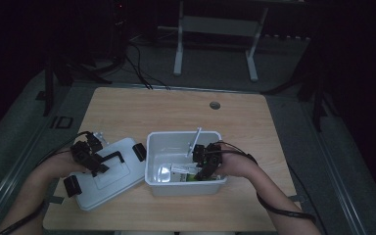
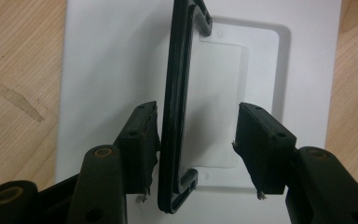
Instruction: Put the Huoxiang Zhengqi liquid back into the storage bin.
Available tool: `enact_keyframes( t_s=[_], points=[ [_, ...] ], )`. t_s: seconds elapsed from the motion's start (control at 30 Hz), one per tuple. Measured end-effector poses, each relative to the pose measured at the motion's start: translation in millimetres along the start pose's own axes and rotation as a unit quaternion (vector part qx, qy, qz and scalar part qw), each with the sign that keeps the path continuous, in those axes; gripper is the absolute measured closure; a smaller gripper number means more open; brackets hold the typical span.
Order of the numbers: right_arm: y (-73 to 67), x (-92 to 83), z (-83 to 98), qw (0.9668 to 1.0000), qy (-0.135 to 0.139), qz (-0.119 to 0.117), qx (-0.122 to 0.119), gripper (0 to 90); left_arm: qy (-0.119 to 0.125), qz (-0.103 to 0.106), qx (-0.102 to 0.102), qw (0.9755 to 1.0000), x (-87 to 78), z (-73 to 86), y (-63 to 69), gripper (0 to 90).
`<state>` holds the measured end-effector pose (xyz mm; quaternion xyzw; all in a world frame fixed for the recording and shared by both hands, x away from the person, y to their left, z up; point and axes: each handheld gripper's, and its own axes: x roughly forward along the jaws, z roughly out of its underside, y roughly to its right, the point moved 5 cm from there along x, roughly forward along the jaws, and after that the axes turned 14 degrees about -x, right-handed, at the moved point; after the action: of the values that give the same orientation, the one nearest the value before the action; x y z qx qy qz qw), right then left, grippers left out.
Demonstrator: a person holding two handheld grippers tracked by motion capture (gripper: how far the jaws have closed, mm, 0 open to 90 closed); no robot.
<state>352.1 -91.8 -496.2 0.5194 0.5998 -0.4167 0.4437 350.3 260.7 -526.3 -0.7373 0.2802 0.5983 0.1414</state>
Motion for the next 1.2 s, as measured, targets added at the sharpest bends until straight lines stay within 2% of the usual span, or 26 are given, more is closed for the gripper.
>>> enact_keyframes(
  t_s=[0.1, 0.3, 0.47, 0.7, 0.77, 0.87, 1.03, 1.13, 1.2],
  points=[
    [-0.6, -2.7, -0.4, 1.0, 0.002, -0.001, 0.002, 56.8, -0.001, 0.001, 0.0, 1.0, 0.0, 0.4, 0.1, 48.9],
    [-2.1, -19.4, -0.8, 0.9997, 0.025, 0.002, 0.005, 56.7, -0.003, 0.001, -0.001, 1.0, -0.2, 0.3, -0.3, 48.9],
    [-1.8, -40.7, 1.1, 0.9985, 0.05, 0.021, 0.009, 56.7, -0.003, 0.001, -0.002, 1.0, 0.3, 0.4, -0.3, 48.9],
    [-2.0, -62.6, 13.9, 0.9962, 0.071, 0.047, 0.02, 53.7, -0.002, 0.001, -0.003, 1.0, -0.3, -0.4, 0.2, 49.0],
    [-1.7, -67.9, 19.4, 0.9951, 0.077, 0.055, 0.029, 51.9, -0.003, 0.001, -0.002, 1.0, 0.1, -1.0, 0.5, 49.0],
    [-0.3, -74.7, 29.1, 0.9929, 0.087, 0.071, 0.04, 44.6, 0.007, 0.017, -0.007, 0.9998, -0.9, -3.0, 1.7, 48.9],
    [3.2, -83.4, 47.5, 0.9879, 0.103, 0.098, 0.062, 32.0, -0.002, 0.011, -0.006, 0.9999, 0.4, -3.9, 2.4, 49.0],
    [4.4, -86.3, 58.7, 0.9844, 0.11, 0.115, 0.076, 28.0, -0.003, 0.007, -0.002, 1.0, 0.8, -4.8, 2.3, 50.0],
    [3.5, -86.3, 66.6, 0.9834, 0.117, 0.111, 0.083, 27.7, -0.003, 0.007, -0.002, 1.0, 0.7, -4.9, 2.2, 50.0]
  ],
)
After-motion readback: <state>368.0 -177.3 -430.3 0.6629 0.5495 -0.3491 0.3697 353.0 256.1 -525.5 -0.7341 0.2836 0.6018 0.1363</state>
